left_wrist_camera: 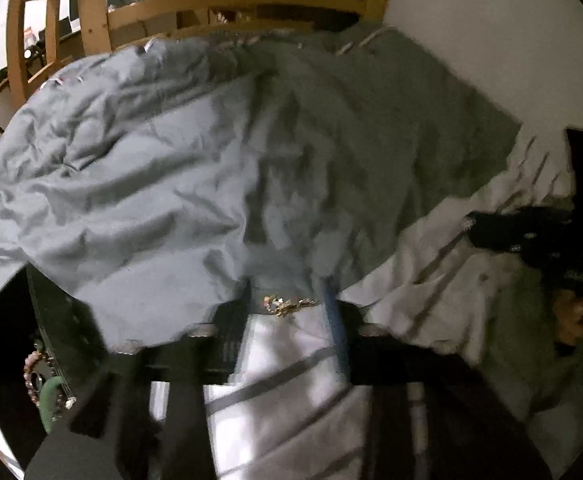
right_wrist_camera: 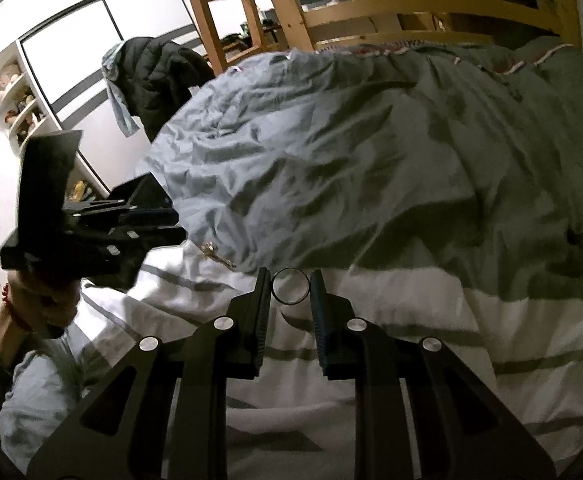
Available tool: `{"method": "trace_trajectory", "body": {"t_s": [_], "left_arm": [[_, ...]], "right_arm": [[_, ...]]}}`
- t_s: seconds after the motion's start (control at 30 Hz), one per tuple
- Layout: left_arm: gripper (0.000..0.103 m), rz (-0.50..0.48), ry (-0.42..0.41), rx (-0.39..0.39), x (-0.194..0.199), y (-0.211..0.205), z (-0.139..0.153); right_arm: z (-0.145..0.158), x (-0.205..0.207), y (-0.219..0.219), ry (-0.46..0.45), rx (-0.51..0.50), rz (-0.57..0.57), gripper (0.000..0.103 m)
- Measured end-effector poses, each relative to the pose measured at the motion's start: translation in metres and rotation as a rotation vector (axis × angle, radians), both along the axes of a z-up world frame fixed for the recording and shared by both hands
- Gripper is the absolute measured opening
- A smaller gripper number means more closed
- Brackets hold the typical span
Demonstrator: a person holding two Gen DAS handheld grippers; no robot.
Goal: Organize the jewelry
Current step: 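Carry the gold charm and silver ring over the black box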
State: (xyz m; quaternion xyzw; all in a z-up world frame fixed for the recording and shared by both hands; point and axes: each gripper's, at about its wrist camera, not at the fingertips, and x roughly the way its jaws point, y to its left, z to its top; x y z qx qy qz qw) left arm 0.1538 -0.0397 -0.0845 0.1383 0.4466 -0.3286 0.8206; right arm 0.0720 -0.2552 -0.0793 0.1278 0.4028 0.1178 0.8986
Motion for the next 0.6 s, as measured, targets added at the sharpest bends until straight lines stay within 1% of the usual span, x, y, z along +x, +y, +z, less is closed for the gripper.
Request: {"method": "trace_trajectory", "body": {"t_s": [0.07, 0.17, 0.2, 0.23, 0.27, 0.3, 0.33, 0.37, 0.43, 0.6], "left_arm": [[0.046, -0.023, 0.008, 0.035, 0.003, -0.009, -0.013], [0.046, -0.046, 0.040, 0.046, 0.009, -0.019, -0.029], [0.043, -0.046, 0.057, 0.061, 0.011, -0.020, -0.035], [0.031, -0.046, 0.062, 0.072, 0.012, -0.021, -0.038], [0.024, -0.046, 0.069, 0.087, 0.012, -0.020, -0.041], [0.021, -0.041, 0.073, 0.088, 0.013, -0.019, -0.042], [0.016, -0.031, 0.088, 0.075, 0.016, -0.014, -0.042], [0.014, -0.023, 0.098, 0.064, 0.018, -0.011, -0.040], [0.014, -0.004, 0.088, 0.053, 0.021, -0.005, -0.033], [0.014, 0.003, 0.071, 0.028, 0.018, 0.004, -0.019]], "right_arm": [[-0.002, -0.001, 0.001, 0.005, -0.003, 0.003, 0.021], [-0.001, -0.002, 0.002, 0.000, -0.008, 0.008, 0.021], [-0.001, -0.002, 0.001, -0.002, -0.007, 0.008, 0.021], [0.000, -0.002, 0.000, -0.004, -0.002, 0.005, 0.021], [-0.001, -0.003, -0.001, -0.005, 0.000, 0.004, 0.021], [-0.001, -0.003, -0.001, -0.006, 0.002, 0.003, 0.021], [-0.001, -0.003, -0.002, -0.008, 0.004, 0.000, 0.021], [0.000, -0.004, -0.001, -0.010, 0.006, 0.001, 0.021], [0.001, -0.005, -0.001, -0.014, 0.005, 0.001, 0.021], [0.009, -0.009, -0.003, -0.028, 0.009, -0.007, 0.021]]}}
